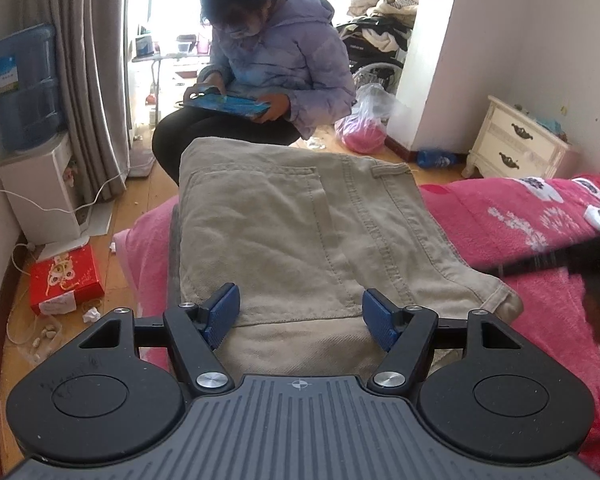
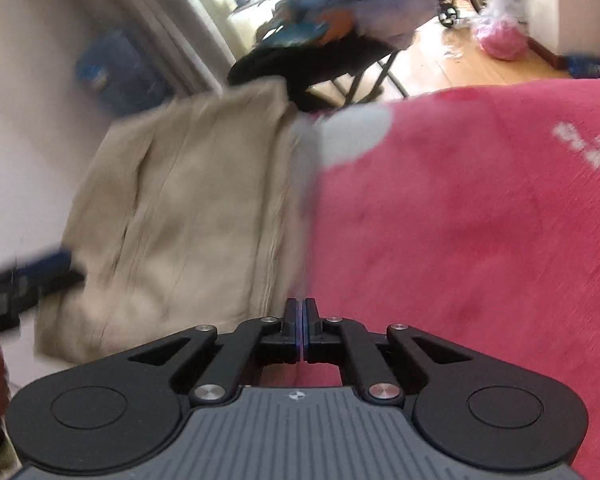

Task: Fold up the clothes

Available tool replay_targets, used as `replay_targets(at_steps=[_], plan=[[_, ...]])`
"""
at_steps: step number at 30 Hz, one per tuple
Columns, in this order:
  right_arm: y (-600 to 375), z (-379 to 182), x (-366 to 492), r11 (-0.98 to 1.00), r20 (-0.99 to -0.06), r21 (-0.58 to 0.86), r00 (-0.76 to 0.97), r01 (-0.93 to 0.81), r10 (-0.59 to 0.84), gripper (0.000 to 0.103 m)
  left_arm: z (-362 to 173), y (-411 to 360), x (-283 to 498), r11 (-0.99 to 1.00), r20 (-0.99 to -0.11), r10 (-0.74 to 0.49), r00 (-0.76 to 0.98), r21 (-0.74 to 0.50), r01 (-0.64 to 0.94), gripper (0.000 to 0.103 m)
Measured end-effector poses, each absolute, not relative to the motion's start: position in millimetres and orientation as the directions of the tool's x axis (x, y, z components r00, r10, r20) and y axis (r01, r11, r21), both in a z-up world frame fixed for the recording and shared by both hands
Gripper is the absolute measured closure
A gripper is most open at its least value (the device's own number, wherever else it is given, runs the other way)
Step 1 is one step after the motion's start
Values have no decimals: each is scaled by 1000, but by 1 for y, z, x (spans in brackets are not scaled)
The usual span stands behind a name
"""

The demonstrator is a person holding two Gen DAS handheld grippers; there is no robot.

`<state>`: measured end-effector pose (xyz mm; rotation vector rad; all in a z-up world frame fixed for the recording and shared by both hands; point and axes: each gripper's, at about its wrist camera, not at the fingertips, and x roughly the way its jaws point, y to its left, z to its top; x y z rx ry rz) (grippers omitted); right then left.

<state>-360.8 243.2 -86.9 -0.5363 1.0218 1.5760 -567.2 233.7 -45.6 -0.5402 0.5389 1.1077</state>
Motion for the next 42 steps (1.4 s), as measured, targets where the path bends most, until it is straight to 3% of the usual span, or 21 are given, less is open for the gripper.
replay_targets(at_steps=[6, 13, 18, 21, 24, 27, 29, 33, 35, 42], plan=[[198, -43, -364, 9, -707, 337, -247, -941, 662, 98, -38, 235, -570, 324, -647, 673, 359, -178, -929, 33], [191, -41, -382, -2, -694, 336, -249, -942, 675, 98, -41, 230, -568, 316, -651, 679, 340, -159, -935, 33], [163, -2, -384, -51, -595, 335, -253, -941, 763, 79, -25, 222, -564, 282, -631, 719, 292, -120, -952, 31], [154, 4, -390, -78, -571, 365, -289, -928, 769, 73, -9, 208, -564, 252, -568, 775, 276, -123, -960, 12], [150, 3, -400, -85, -580, 377, -306, -922, 755, 67, 6, 196, -562, 230, -528, 807, 265, -133, -964, 4], [145, 5, -409, -82, -582, 362, -294, -928, 758, 62, 16, 189, -556, 207, -538, 805, 249, -138, -969, 1], [142, 8, -412, -80, -579, 347, -280, -935, 766, 52, 20, 186, -553, 190, -558, 795, 237, -142, -971, 0], [138, 16, -414, -69, -571, 303, -239, -950, 786, 42, 24, 183, -551, 158, -597, 773, 214, -145, -977, 0], [136, 18, -415, -61, -568, 290, -223, -955, 792, 30, 24, 179, -549, 154, -612, 762, 210, -143, -978, 0], [139, 17, -417, -23, -586, 272, -185, -962, 789, 17, 21, 174, -539, 143, -655, 737, 165, -87, -986, 0]])
